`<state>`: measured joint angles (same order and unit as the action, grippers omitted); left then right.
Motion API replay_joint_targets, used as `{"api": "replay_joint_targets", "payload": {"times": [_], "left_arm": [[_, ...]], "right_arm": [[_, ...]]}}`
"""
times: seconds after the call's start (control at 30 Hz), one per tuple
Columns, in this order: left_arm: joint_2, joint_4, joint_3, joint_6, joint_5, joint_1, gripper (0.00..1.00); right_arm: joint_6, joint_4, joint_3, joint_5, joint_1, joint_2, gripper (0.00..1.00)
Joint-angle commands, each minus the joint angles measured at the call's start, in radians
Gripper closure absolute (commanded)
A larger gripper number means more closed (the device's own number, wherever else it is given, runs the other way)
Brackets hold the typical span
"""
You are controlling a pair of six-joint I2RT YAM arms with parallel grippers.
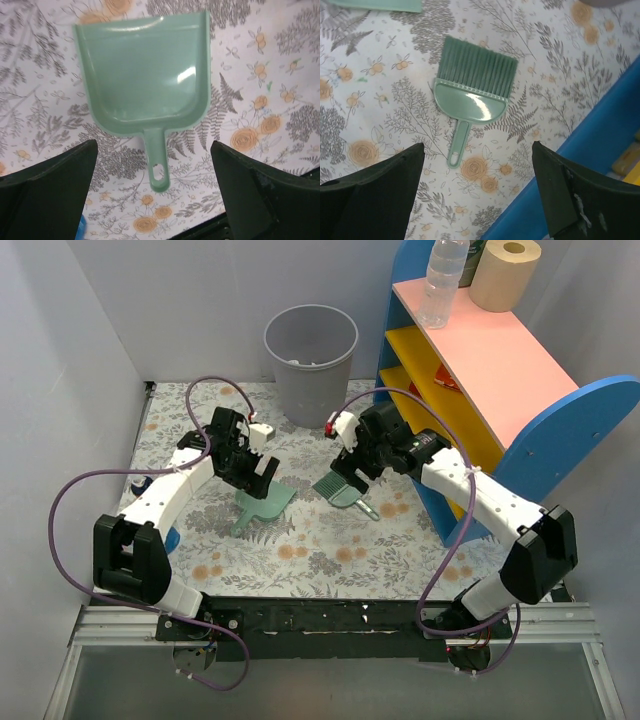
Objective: Sweep away the paper scraps from the table
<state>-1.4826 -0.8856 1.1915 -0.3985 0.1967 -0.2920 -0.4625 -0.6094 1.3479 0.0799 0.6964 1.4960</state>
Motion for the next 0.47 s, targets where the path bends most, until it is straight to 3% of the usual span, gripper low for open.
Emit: {"api": "replay_joint_targets", "payload": {"times": [0.0, 0.07, 0.2, 0.43], "left_arm": [[0.019, 0.108, 0.077, -0.034, -0.077, -0.003, 0.02], [0.016, 0.163, 0.106, -0.046, -0.165, -0.003, 0.02], [0.012, 0.215, 0.198, -0.092, -0.212, 0.007, 0.02], [-0.011, 0.232, 0.371, -0.165, -0.224, 0.013, 0.02]], "right_arm": [[0.278, 0.086, 0.071, -0.172, -0.006, -0.013, 0.06], [0.306, 0.079, 0.141, -0.259, -0.006, 0.006, 0.06], [0.312, 0.120, 0.238, -0.365, -0.006, 0.038, 0.06], [0.329, 0.114, 0.413, -0.384, -0.006, 0.089, 0.07]]}}
